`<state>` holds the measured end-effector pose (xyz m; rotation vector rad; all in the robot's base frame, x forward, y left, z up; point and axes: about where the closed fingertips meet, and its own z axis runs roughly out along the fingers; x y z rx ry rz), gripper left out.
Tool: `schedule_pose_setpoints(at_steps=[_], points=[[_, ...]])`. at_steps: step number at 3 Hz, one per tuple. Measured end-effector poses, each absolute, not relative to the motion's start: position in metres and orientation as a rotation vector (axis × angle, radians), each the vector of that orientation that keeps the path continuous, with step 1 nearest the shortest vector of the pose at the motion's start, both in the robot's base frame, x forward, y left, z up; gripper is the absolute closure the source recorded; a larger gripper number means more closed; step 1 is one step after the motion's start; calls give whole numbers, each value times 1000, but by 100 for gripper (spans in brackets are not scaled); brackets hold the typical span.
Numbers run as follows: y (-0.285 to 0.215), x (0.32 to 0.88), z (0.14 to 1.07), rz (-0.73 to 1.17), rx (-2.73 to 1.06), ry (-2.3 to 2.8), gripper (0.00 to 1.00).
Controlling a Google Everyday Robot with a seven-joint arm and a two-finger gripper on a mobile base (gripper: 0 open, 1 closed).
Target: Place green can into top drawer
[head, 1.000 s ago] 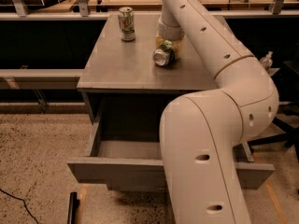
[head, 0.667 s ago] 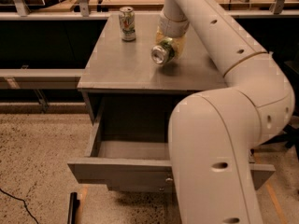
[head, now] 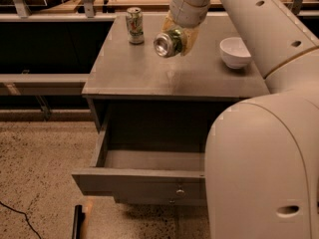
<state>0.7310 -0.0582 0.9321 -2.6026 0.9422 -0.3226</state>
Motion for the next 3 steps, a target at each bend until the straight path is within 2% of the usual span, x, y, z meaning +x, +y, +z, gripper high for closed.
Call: schedule_pose_setpoints(at_steps=[1, 3], points=[[-53, 726, 931, -295, -2601, 955, 100], [-50, 658, 925, -34, -2447, 1219, 100]])
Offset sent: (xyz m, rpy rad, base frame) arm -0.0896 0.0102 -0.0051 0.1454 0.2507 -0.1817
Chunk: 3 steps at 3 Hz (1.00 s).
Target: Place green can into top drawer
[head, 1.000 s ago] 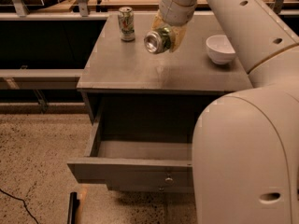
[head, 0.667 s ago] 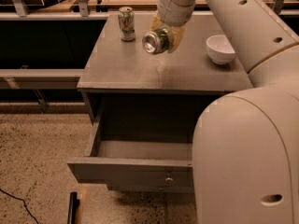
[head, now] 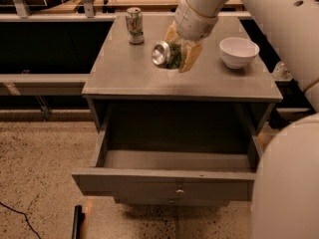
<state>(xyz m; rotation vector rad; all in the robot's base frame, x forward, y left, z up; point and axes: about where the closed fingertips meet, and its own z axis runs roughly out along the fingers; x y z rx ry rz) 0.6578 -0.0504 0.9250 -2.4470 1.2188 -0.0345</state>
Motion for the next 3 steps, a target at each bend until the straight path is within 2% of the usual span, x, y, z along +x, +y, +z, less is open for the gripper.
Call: schedule_pose_setpoints(at_steps=[3], points=[[-64, 523, 852, 360, -2118, 1769, 100]])
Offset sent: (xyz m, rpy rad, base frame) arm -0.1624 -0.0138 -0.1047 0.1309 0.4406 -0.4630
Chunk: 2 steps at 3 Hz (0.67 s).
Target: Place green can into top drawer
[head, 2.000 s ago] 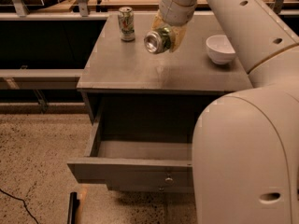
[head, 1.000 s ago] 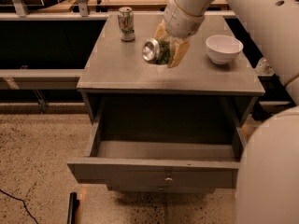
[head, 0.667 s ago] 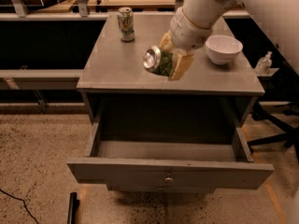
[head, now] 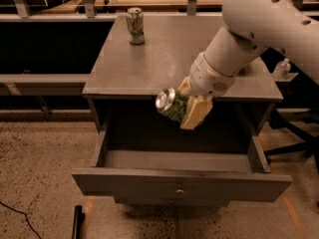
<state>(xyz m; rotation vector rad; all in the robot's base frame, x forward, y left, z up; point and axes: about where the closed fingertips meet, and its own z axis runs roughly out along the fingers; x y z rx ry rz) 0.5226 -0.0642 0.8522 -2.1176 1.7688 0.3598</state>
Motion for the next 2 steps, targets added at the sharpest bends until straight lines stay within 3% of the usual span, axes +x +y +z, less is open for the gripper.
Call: schedule_pose_setpoints(at_steps=[2], points=[[-60, 493, 803, 388, -2095, 1799, 100]])
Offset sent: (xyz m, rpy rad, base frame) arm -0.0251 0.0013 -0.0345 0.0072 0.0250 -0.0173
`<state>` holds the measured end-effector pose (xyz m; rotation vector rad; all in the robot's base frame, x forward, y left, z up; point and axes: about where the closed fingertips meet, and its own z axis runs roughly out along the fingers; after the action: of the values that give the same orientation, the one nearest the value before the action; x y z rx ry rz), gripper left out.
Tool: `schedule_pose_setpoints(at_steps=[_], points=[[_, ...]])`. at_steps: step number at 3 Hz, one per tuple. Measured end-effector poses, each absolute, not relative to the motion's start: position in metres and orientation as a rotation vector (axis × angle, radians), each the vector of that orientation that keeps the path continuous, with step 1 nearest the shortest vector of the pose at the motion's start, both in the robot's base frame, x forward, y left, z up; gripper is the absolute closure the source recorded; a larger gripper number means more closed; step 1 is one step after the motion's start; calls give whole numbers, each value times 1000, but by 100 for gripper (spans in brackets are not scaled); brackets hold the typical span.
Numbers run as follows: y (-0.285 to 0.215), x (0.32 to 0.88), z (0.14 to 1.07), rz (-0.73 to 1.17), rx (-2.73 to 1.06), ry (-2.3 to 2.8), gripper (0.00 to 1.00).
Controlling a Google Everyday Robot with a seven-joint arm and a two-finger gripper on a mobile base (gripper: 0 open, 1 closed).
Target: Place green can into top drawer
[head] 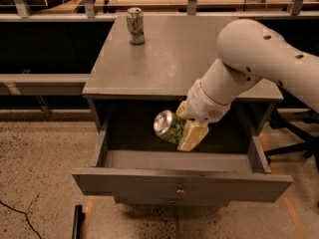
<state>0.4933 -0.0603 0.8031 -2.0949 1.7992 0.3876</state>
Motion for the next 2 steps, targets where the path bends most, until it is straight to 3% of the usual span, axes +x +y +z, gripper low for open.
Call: schedule_pose_setpoints(at_steps=[2], points=[[-85, 515, 743, 368, -2028, 1964, 100]])
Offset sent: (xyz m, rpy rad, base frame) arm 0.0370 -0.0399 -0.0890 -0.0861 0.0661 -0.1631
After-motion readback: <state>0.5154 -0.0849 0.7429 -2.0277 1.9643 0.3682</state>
